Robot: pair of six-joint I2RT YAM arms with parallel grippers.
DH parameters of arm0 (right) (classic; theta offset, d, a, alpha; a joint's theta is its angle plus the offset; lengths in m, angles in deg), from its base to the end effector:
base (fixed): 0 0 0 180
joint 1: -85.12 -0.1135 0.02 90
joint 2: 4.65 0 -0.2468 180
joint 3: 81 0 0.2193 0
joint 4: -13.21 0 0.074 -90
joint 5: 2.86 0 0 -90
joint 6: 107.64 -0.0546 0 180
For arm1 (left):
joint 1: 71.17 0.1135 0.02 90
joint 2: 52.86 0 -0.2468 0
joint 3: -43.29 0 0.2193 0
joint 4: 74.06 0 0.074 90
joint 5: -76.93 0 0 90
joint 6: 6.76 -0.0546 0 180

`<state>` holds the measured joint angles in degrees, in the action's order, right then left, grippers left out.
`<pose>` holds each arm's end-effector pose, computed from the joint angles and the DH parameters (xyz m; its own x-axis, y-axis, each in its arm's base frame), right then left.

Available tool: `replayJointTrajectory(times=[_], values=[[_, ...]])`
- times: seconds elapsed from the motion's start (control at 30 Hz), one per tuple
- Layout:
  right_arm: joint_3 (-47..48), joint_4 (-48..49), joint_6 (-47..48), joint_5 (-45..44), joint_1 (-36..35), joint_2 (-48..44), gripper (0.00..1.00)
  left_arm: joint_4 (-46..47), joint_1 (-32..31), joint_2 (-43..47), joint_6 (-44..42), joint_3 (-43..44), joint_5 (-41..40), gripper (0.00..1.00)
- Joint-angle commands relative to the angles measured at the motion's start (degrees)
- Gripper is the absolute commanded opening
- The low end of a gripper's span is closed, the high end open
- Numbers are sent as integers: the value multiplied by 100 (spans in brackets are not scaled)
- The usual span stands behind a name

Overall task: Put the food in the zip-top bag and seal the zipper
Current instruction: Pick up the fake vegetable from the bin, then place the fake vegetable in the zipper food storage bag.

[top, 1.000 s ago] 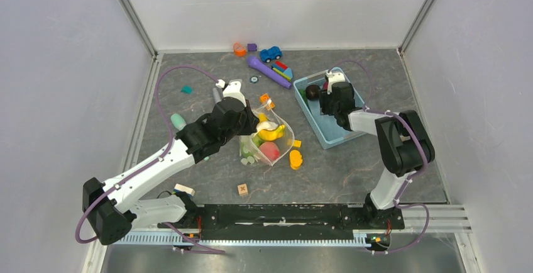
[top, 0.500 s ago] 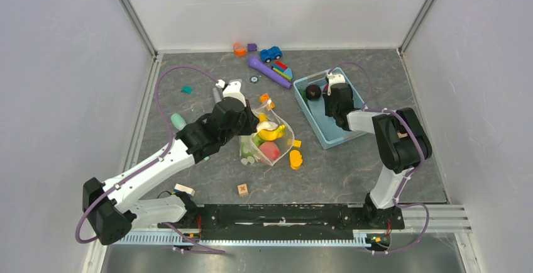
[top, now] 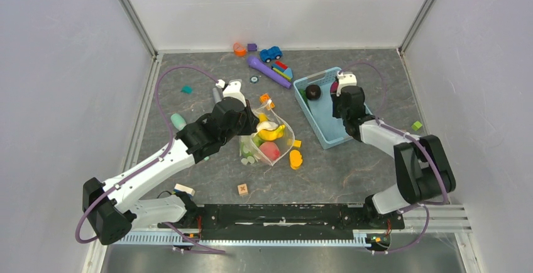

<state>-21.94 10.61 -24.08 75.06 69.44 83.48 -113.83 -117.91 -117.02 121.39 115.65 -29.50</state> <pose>0.3035 0.0733 0.1867 -0.5127 -0.0300 -0.8580 -0.0355 0.9993 -0.0137 0.1738 -0.1621 0.3007 -0.6116 -0.2146 -0.7615 0.1978 0.8904 -0.4099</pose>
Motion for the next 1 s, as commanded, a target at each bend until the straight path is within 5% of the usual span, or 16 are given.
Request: replayJointTrajectory(times=[0.0, 0.2, 0.53, 0.73, 0.97], values=[[-356, -403, -156, 220, -1, -709, 5, 112, -10, -20, 136, 35, -52, 5], [-973, -600, -229, 1279, 1, -1950, 3, 132, -10, -99, 92, 63, 17, 5], [-1397, -706, -206, 4420, -5, -3961, 1, 296, -10, -101, 18, 19, 77, 5], [-1518, -741, -483, 6241, -35, -4388, 0, 436, -10, -154, -120, 11, 167, 5], [-1390, -857, -960, 7062, -327, -4430, 0, 576, -10, -165, -352, 64, 342, 5]])
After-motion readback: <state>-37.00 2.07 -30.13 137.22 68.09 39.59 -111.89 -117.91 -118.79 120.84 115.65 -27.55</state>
